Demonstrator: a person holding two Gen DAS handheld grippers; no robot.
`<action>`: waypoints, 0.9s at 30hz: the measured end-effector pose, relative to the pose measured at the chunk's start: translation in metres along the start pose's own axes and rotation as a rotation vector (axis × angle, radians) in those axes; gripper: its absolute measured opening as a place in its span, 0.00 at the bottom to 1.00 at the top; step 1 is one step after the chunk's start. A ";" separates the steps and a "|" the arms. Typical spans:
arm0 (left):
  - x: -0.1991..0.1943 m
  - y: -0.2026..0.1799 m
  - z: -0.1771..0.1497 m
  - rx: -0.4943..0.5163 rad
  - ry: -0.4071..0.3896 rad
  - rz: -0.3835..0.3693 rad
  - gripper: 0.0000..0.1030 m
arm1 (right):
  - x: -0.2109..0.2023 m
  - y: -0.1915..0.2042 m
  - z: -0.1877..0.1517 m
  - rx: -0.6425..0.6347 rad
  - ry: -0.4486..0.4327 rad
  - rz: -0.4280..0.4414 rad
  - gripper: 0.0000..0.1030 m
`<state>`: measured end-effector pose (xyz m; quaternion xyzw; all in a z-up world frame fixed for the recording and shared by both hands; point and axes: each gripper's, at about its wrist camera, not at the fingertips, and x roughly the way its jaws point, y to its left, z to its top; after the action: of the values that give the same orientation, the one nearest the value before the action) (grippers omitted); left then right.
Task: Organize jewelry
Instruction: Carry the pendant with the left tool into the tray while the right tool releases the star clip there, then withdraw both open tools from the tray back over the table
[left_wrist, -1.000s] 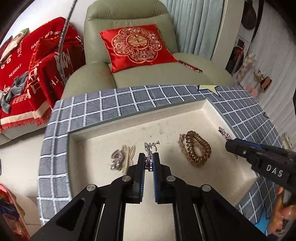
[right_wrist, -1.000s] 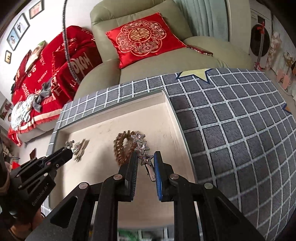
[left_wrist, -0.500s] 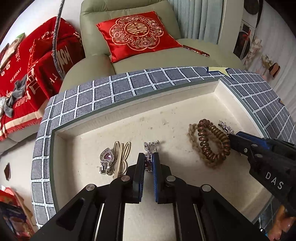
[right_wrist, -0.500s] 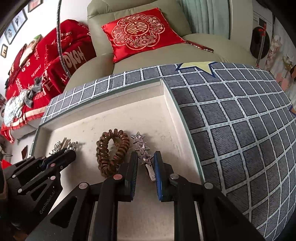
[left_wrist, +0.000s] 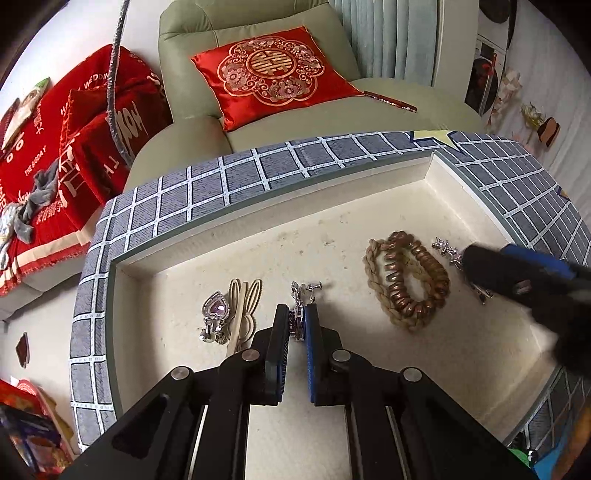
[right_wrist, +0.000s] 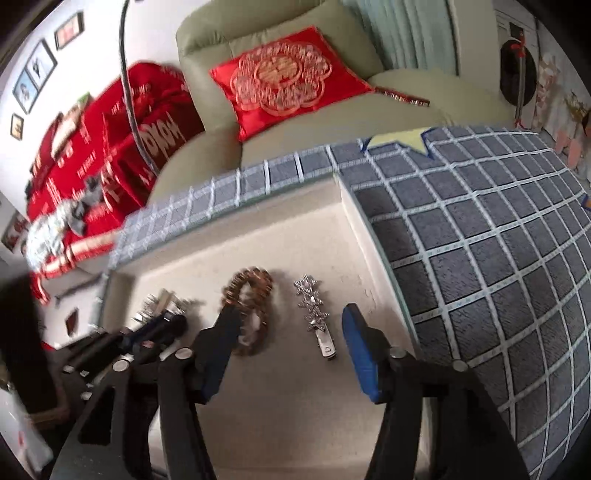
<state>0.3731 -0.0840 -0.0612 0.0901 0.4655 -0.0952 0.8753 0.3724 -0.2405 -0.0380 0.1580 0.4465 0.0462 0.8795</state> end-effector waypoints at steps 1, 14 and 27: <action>-0.001 0.001 0.000 -0.003 -0.007 0.000 0.22 | -0.006 -0.001 -0.001 0.005 -0.009 0.002 0.60; -0.031 0.006 -0.005 -0.041 -0.104 0.020 1.00 | -0.043 -0.027 -0.024 0.092 -0.018 0.011 0.61; -0.093 0.031 -0.051 -0.093 -0.136 -0.048 1.00 | -0.087 -0.023 -0.060 0.048 -0.074 0.049 0.89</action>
<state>0.2891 -0.0335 -0.0102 0.0316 0.4110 -0.1004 0.9055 0.2712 -0.2672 -0.0109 0.1917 0.4105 0.0509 0.8901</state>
